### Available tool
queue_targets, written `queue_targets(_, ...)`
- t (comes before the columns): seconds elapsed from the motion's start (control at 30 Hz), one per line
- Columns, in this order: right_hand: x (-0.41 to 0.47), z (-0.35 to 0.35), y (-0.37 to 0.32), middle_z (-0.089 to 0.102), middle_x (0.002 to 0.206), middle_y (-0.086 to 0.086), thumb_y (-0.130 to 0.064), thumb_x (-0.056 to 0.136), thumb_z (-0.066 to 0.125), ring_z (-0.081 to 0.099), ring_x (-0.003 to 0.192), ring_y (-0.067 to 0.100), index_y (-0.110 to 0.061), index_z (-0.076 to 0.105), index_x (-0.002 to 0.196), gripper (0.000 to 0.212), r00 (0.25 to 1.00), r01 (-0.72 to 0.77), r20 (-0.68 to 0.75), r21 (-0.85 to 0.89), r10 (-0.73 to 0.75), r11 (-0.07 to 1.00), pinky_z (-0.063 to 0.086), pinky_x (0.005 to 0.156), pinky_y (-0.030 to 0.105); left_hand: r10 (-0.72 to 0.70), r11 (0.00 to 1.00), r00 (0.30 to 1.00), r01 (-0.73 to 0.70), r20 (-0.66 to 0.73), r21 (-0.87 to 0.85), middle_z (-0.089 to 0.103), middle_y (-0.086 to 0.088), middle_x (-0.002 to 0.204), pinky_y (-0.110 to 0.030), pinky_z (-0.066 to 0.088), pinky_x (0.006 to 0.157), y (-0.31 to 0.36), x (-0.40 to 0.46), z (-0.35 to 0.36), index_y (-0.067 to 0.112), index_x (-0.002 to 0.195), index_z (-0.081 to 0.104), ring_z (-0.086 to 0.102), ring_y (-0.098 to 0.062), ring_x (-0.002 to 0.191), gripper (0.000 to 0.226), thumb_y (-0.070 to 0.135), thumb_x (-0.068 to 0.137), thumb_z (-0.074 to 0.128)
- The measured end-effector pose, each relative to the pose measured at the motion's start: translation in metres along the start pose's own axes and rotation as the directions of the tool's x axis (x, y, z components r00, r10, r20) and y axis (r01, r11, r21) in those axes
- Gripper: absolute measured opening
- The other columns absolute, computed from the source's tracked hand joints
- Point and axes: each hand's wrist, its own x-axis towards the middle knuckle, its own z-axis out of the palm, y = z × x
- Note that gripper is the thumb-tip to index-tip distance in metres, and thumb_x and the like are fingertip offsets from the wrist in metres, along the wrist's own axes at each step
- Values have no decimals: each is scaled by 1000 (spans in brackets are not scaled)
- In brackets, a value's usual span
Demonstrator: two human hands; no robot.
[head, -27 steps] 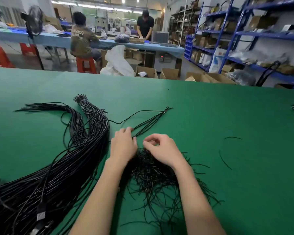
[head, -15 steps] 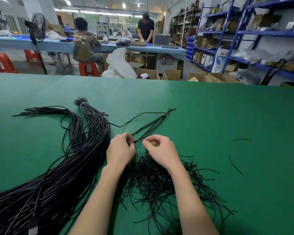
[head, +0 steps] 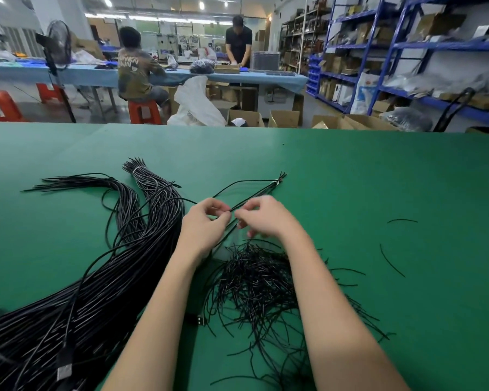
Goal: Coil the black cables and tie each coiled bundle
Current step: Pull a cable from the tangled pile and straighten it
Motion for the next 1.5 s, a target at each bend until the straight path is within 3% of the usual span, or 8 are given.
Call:
queue_targets(0.17, 37, -25, -61, 66, 76, -3, -22, 108, 40, 48, 37, 4, -10, 61, 90, 30, 916, -129, 309, -374, 255, 918, 33, 32, 14, -43, 996, 999, 43, -1, -76, 64, 6, 80, -26, 43, 65, -7, 2, 2, 24, 87, 69, 56, -11, 66, 3, 22, 86, 71)
queue_targets(0.5, 61, 28, -56, 56, 82, 5, -22, 99, 49, 48, 62, 18, -14, 54, 75, 27, 969, -204, 62, -359, 241, 911, 38, 59, 25, -96, 974, 995, 102, 40, -201, 62, 4, 69, -25, 37, 56, -14, 7, 3, 20, 83, 66, 50, -11, 58, 4, 20, 84, 70)
queue_targets(0.67, 66, 48, -26, 61, 135, 19, -37, 101, 43, 60, 123, 34, -6, 61, 129, 45, 924, -230, -254, 229, 286, 946, 46, 99, 37, -118, 971, 988, 135, 99, -196, 55, 10, 58, -24, 33, 52, -11, 5, 1, 20, 83, 68, 45, -8, 51, 7, 14, 86, 68)
queue_targets(0.87, 67, 33, -7, 74, 110, 15, -12, 85, 53, 54, 81, 25, -7, 61, 117, 33, 879, -138, -309, 566, 364, 812, 43, 72, 35, -160, 986, 911, 163, 381, 25, 62, -2, 65, -17, 35, 43, -10, 2, -10, 15, 92, 62, 45, -11, 41, 10, 5, 93, 61)
queue_targets(1.0, 71, 4, -17, 68, 84, 8, -1, 99, 38, 53, 51, 16, -6, 49, 132, 34, 918, -57, -227, 735, 325, 676, 41, 40, 17, -239, 971, 848, 212, 474, 111, 66, -10, 74, -18, 41, 41, -11, -2, -9, 12, 93, 60, 53, -15, 40, 8, 13, 99, 56)
queue_targets(1.13, 62, -14, -24, 63, 89, 6, -4, 102, 47, 59, 55, 17, -15, 57, 120, 23, 977, 18, -146, 788, 158, 616, 54, 50, 22, -241, 969, 904, 207, 353, 133, 69, -7, 76, -24, 48, 48, -16, 0, -5, 10, 86, 65, 62, -18, 48, 18, 14, 99, 53)
queue_targets(1.4, 48, -10, -13, 69, 84, 2, -1, 94, 48, 60, 55, 13, -17, 68, 99, 25, 981, 140, -190, 542, -42, 828, 50, 53, 22, -168, 978, 985, 162, 34, 134, 68, 6, 64, -11, 37, 38, -20, 8, -5, 25, 81, 74, 56, -7, 41, 17, 26, 91, 61)
queue_targets(1.5, 43, -6, -3, 71, 103, 9, -5, 93, 42, 65, 64, 17, -17, 62, 103, 26, 969, 111, -245, 308, -33, 945, 58, 63, 30, -101, 965, 992, 116, -74, 236, 69, 9, 81, -10, 40, 54, -10, 12, -5, 33, 92, 75, 62, -4, 64, 14, 36, 89, 61)
